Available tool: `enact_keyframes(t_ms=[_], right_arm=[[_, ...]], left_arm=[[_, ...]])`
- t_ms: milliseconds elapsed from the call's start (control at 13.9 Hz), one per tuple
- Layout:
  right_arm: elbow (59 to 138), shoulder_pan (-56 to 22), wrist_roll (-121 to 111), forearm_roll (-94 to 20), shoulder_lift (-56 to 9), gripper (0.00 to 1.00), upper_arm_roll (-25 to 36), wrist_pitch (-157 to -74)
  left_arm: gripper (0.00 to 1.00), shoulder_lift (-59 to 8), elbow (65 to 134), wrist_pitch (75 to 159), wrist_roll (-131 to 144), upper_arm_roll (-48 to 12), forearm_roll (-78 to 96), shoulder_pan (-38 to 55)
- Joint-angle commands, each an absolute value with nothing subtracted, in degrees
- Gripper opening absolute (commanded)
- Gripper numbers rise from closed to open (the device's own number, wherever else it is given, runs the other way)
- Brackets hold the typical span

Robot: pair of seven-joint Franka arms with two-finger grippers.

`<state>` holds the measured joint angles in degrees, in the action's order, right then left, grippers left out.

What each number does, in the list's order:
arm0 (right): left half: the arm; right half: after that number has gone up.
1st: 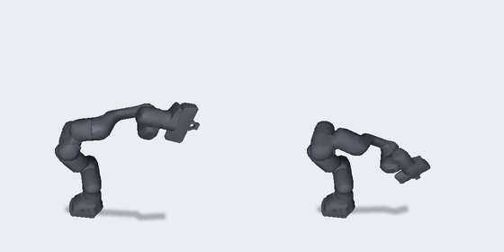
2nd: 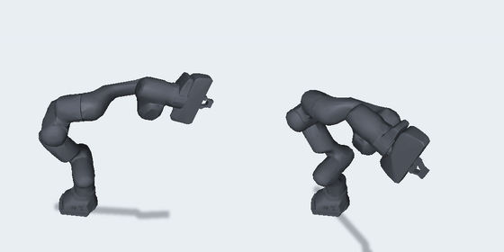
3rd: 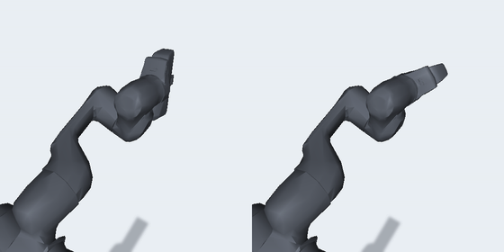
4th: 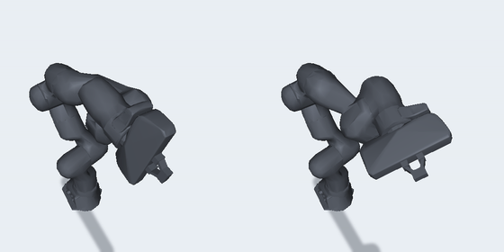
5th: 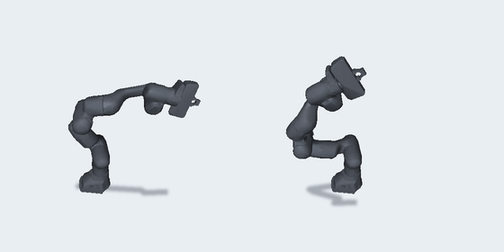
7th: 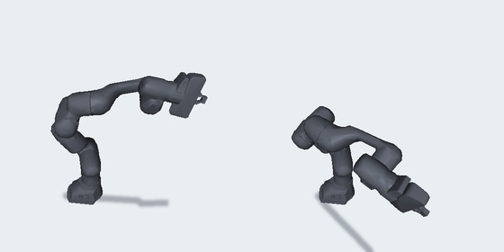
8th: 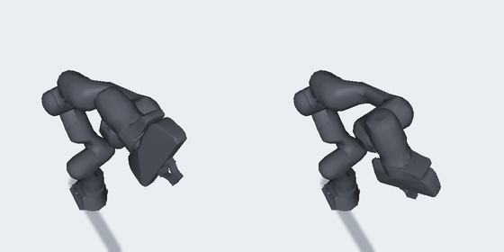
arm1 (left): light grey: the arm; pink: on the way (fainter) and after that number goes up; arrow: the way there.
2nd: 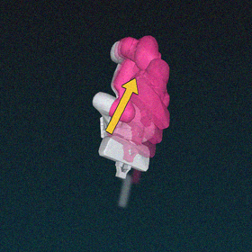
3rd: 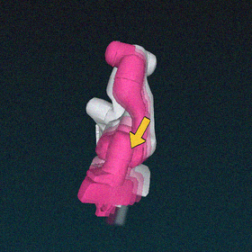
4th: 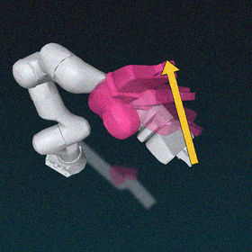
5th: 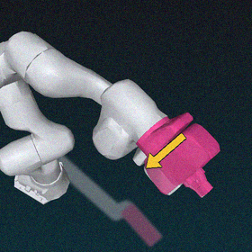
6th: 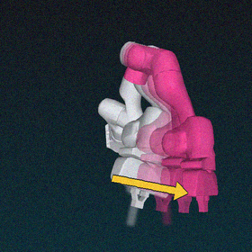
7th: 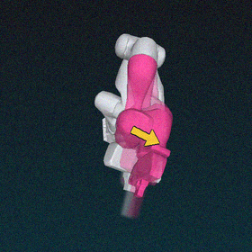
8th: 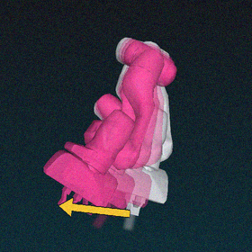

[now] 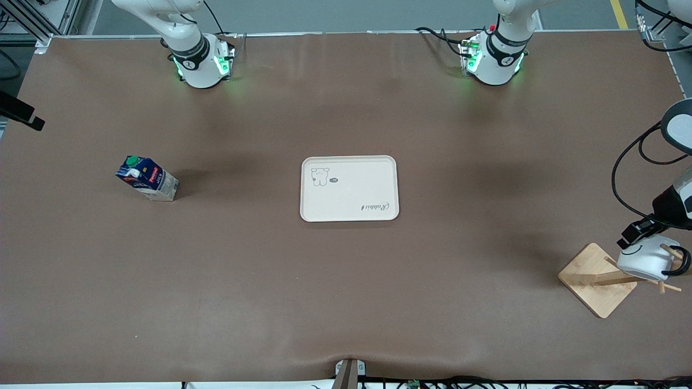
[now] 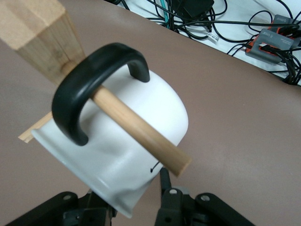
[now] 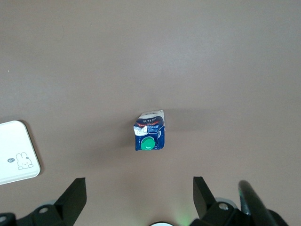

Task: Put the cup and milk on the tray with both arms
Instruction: 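Lower the left gripper onto the white mug rim and close it, then lift the white mug off the wooden stand peg with the left gripper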

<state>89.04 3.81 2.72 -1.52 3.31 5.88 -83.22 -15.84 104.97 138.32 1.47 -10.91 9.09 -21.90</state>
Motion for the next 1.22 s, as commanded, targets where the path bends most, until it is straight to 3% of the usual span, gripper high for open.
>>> enact_keyframes(t_ms=[0,360,1151], right_arm=[[87.9,4.7,2.9,-2.4,1.9,1.0,5.2,-83.1],[88.0,4.7,2.5,-2.3,1.6,1.0,5.2,-82.6],[87.9,4.3,2.6,-2.4,1.2,1.0,5.1,-83.1]], left_arm=[[0.22,-15.5,104.7,138.3,0.9,-11.1,9.6,-22.0],[0.0,-15.5,104.7,138.3,0.9,-11.6,9.6,-21.8],[0.0,-14.8,102.3,130.4,1.1,-13.2,9.5,-21.8]])
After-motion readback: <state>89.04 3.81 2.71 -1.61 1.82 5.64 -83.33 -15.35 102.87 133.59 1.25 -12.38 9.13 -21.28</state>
